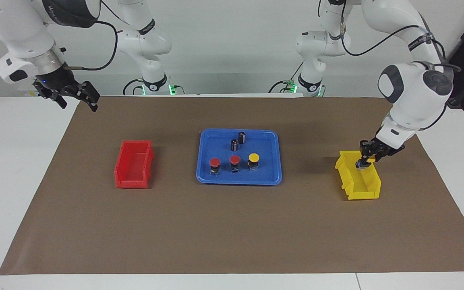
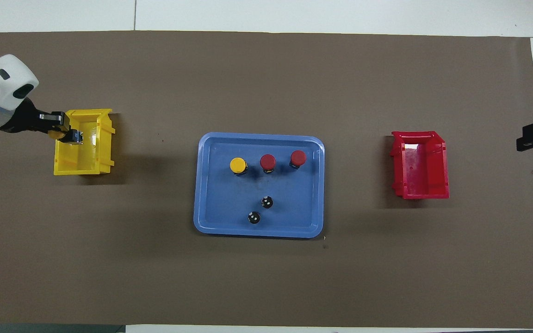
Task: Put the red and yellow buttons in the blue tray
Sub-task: 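Carry the yellow button with the left gripper over the blue tray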
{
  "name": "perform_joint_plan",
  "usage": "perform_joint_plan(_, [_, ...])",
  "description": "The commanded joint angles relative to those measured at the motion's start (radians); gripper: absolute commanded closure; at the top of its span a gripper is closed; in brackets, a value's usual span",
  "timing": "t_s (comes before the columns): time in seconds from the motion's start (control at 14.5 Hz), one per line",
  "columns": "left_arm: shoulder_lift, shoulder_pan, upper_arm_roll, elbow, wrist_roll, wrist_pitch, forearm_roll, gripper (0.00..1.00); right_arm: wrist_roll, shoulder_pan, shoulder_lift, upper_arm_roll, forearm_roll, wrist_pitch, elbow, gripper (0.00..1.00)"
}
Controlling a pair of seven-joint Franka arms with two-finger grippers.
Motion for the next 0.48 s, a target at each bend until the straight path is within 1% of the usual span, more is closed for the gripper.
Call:
perform_joint_plan(0.0, [0.048,-0.157,0.005,0.003,-0.226,0.027,0.003,0.98,-0.026,-0.004,-0.022,0.005,-0.004,0.008,-0.025,0.0])
perform_joint_plan(0.14, [0.002,-0.264,0.003,-0.129,-0.319,0.136,0.003,0.98,-0.026,-0.004,-0.02,0.008,-0.004,0.007,-0.025,0.0])
perform_joint_plan(0.21, [-0.012,-0.301,-0.002,-0.166,-0.359,0.164,0.003,0.98,-0.026,-0.004,-0.02,0.006,-0.004,0.008,-0.025,0.0])
perform_joint_plan(0.28, [-0.013,-0.344,-0.002,-0.19,-0.386,0.175,0.003,0.98,-0.026,-0.004,-0.02,0.006,-0.004,0.008,-0.025,0.0])
perform_joint_plan(0.41, [-0.007,-0.392,-0.005,-0.197,-0.429,0.219,-0.013,0.98,-0.026,-0.005,-0.022,0.006,-0.004,0.005,-0.025,0.0])
